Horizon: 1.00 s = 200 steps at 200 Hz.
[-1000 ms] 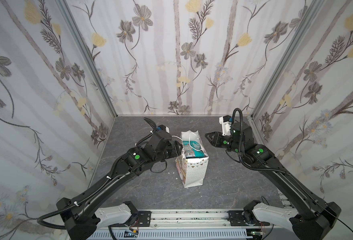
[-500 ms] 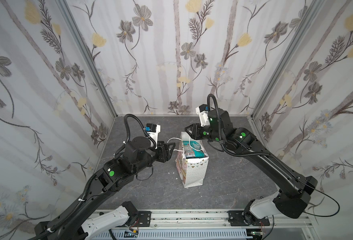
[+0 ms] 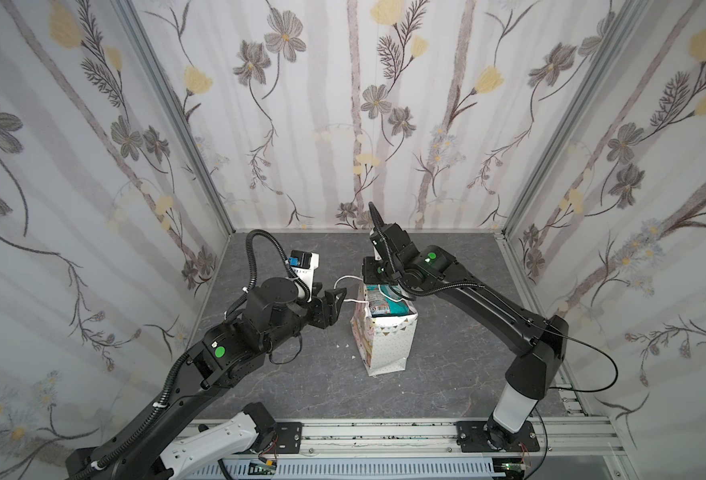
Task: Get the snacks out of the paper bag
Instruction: 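Lower the right gripper into the bag and grasp the teal mint candy pack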
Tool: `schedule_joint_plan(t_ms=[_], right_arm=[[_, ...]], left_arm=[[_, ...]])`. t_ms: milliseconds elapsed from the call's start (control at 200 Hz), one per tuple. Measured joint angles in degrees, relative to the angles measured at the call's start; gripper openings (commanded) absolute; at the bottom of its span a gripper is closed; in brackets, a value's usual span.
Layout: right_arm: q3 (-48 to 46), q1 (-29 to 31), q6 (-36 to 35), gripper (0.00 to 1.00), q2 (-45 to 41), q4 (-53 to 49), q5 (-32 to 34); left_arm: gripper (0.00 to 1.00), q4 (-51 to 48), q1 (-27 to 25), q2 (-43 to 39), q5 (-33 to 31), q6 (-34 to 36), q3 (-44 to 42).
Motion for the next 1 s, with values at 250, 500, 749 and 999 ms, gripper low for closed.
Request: schedule_joint_plan(t_ms=[250, 500, 749, 999], right_arm=[[0.42, -0.11, -0.26, 0.29, 2.4, -2.64, 2.86], [0.48, -0.09, -1.53, 0.3, 2.01, -8.59, 6.43], [-3.1, -0.24, -1.97, 0.29, -4.72, -7.58, 0.24], [-2.62, -0.13, -2.29, 0.2, -4.83, -7.45, 0.42]], left_arm=[[0.7, 0.02, 0.0, -0.07, -0.92, 0.44, -1.05], [0.71, -0.02, 0.02, -0.52, -2.1, 0.66, -1.86], [0.71, 0.0, 0.02, -0.48, -2.49, 0.87, -1.9], [0.72, -0.02, 0.02, -0.52, -2.51, 0.83, -2.19]])
